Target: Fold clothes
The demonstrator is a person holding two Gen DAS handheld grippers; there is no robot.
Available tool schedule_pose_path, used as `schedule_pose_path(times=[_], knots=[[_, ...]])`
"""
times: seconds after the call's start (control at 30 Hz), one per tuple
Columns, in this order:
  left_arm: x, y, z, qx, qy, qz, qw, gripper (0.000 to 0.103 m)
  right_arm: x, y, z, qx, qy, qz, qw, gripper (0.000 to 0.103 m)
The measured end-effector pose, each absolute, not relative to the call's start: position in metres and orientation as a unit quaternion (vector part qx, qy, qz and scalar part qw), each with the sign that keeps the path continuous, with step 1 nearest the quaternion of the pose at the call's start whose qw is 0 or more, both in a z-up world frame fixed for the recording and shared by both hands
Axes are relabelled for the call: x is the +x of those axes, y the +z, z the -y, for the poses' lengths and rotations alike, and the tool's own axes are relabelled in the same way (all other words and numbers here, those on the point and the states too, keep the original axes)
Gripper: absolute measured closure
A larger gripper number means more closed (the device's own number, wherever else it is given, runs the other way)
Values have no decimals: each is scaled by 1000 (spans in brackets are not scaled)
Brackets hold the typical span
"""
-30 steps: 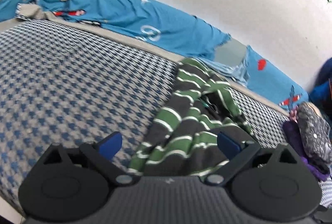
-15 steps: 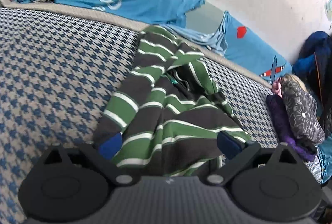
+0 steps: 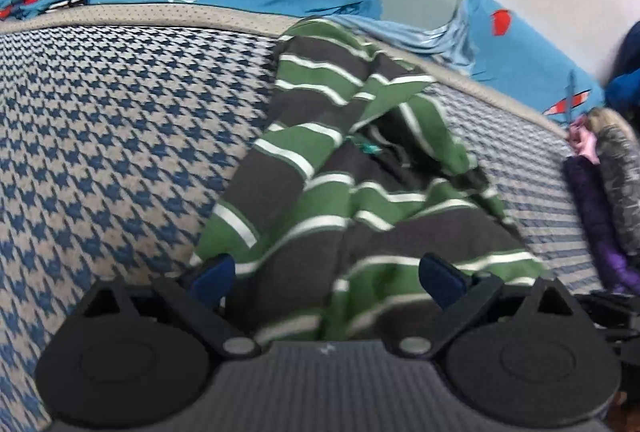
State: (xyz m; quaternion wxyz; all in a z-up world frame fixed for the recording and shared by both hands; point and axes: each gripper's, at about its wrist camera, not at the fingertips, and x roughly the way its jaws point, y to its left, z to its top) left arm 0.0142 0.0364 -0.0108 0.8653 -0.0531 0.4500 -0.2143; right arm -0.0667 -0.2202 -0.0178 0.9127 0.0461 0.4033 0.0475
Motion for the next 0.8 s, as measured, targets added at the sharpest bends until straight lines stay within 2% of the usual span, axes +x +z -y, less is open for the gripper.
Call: schedule_pose_path(times=[0.53, 0.6, 0.8], knots=[[46, -21, -37, 20, -117, -428, 896, 6, -17, -13, 211, 84, 90, -351, 928, 61], [50, -23, -36, 50, -91, -416, 903, 4, -8, -12, 207, 95, 103, -344, 929, 61], [61, -29, -45, 55, -88, -419, 902, 2, 21, -16, 190, 116, 142, -341, 922, 61]])
